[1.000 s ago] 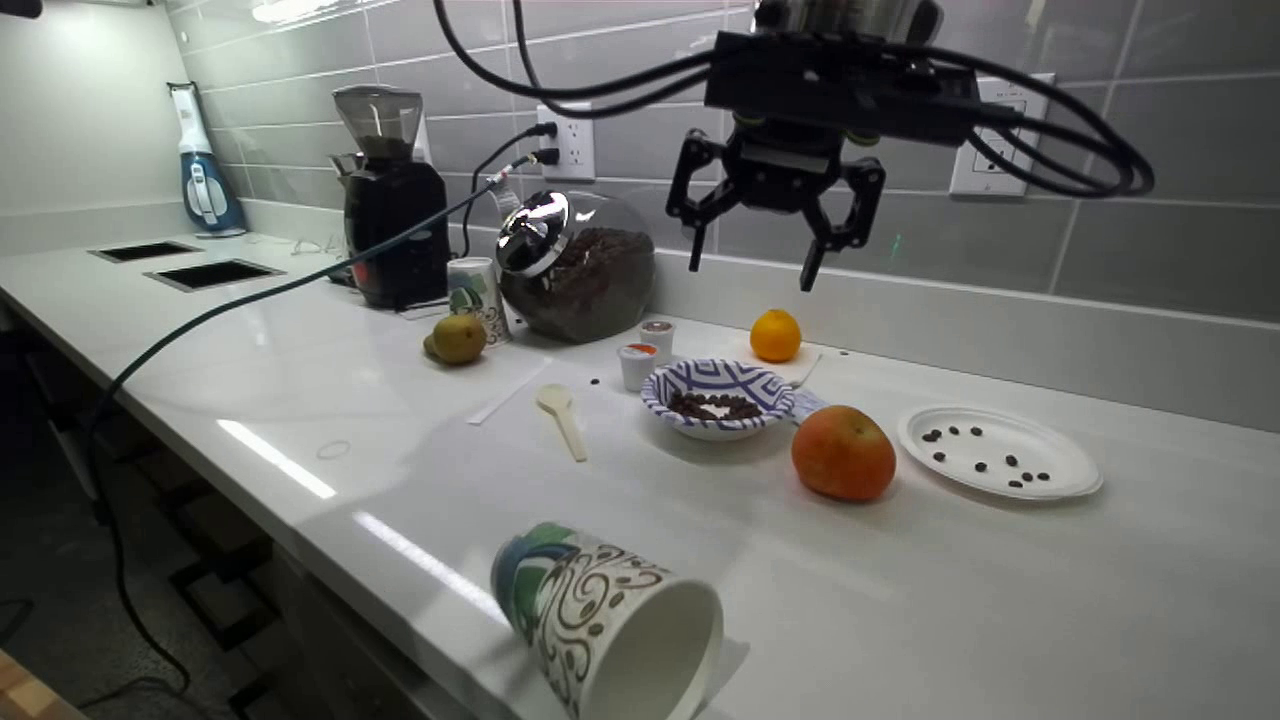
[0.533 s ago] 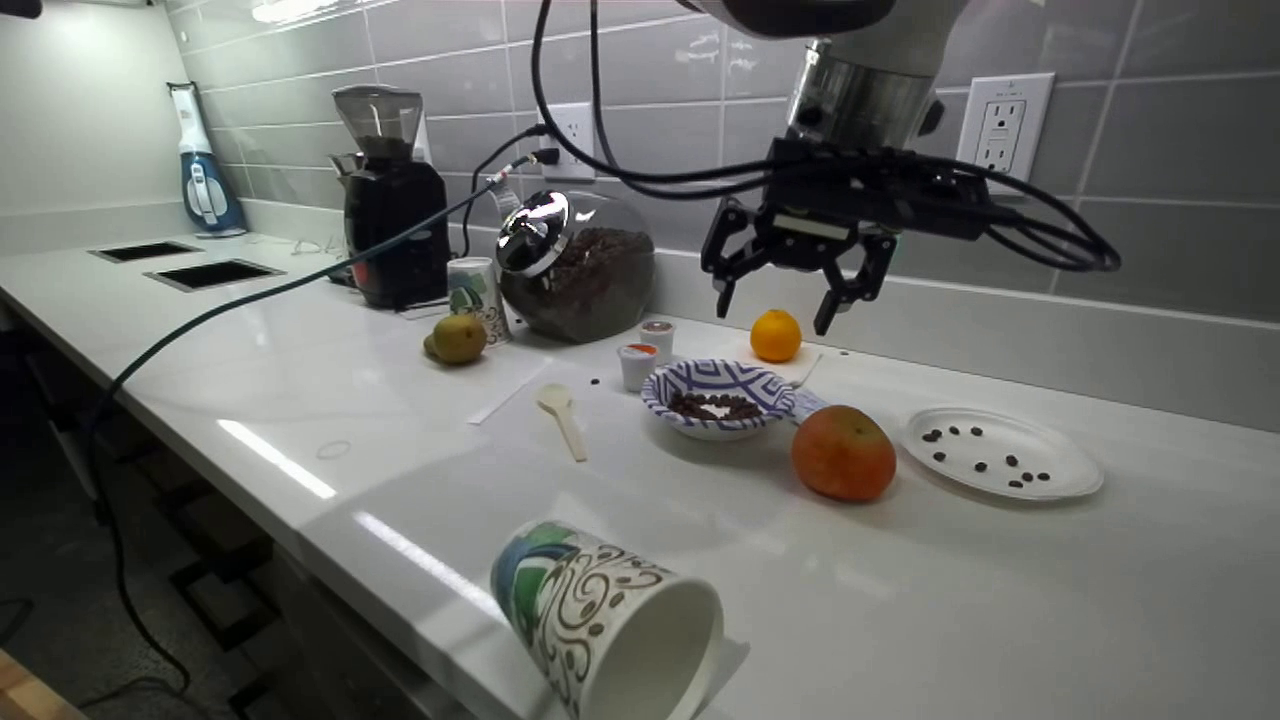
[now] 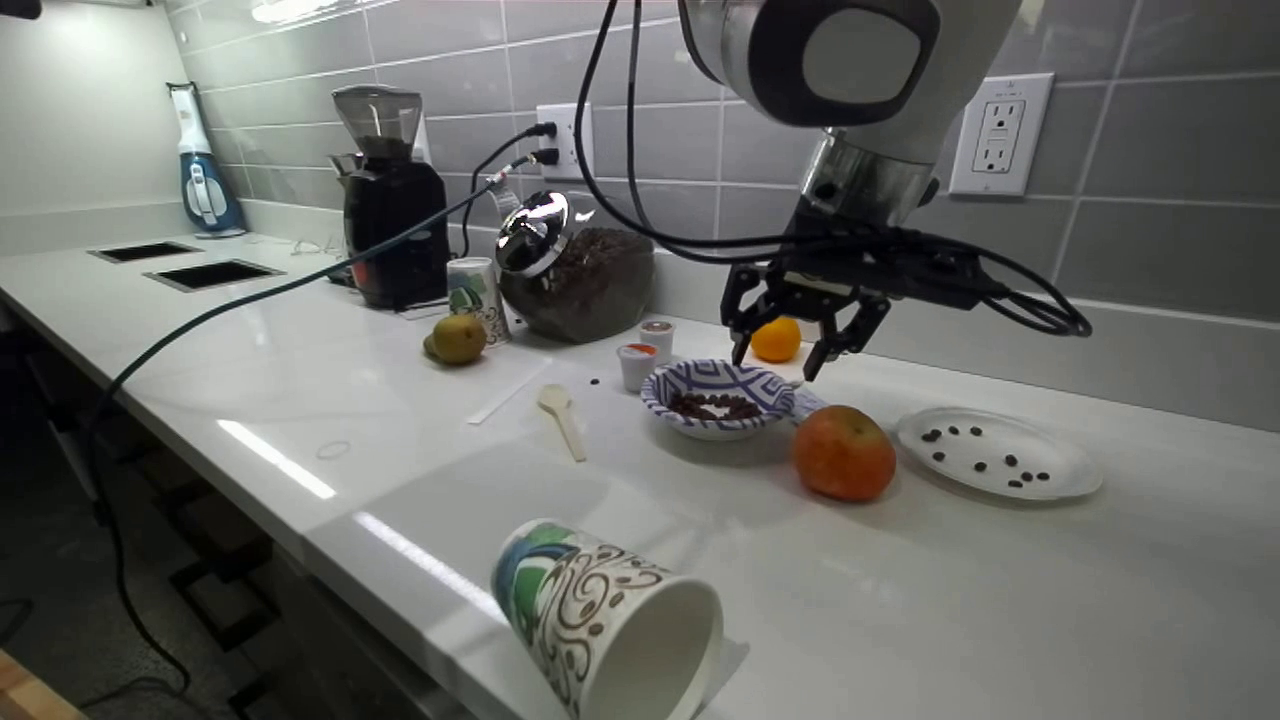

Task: Shake the bowl

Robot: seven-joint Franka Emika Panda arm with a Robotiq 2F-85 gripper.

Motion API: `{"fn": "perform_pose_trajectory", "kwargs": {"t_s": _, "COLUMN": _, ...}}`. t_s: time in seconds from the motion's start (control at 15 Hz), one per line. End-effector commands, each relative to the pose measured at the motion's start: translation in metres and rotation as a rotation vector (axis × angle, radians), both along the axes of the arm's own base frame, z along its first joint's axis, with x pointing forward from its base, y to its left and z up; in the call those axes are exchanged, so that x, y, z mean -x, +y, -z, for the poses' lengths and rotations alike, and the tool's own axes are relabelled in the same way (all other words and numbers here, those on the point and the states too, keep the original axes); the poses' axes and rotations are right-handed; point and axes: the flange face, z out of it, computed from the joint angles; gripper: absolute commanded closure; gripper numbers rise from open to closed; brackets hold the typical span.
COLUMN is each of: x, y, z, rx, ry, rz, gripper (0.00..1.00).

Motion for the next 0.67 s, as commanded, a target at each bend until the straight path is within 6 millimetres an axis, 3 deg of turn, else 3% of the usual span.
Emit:
{"fn": "perform_pose_trajectory", "kwargs": {"t_s": 0.0, "x": -0.014, "y": -0.003, "z": 0.014, "rx": -0.038, "ry": -0.003, "rz": -0.015, "gripper": 0.42}}
{"fn": "perform_pose_trajectory", "kwargs": {"t_s": 0.13, "x": -0.016, "y": -0.003, "z": 0.020, "rx": -0.042, "ry": 0.005, "rz": -0.017, "gripper": 0.48}}
{"fn": "perform_pose_trajectory", "kwargs": {"t_s": 0.2, "x": -0.017, "y": -0.003, "z": 0.024, "rx": -0.044, "ry": 0.008, "rz": -0.017, "gripper": 0.43}}
{"fn": "perform_pose_trajectory", "kwargs": {"t_s": 0.47, "x": -0.019, "y": -0.004, "z": 0.033, "rx": -0.055, "ry": 0.018, "rz": -0.016, "gripper": 0.41}}
{"fn": "perform_pose_trajectory", "kwargs": {"t_s": 0.6, "x": -0.018, "y": -0.005, "z": 0.037, "rx": -0.064, "ry": 0.026, "rz": -0.016, "gripper": 0.47}}
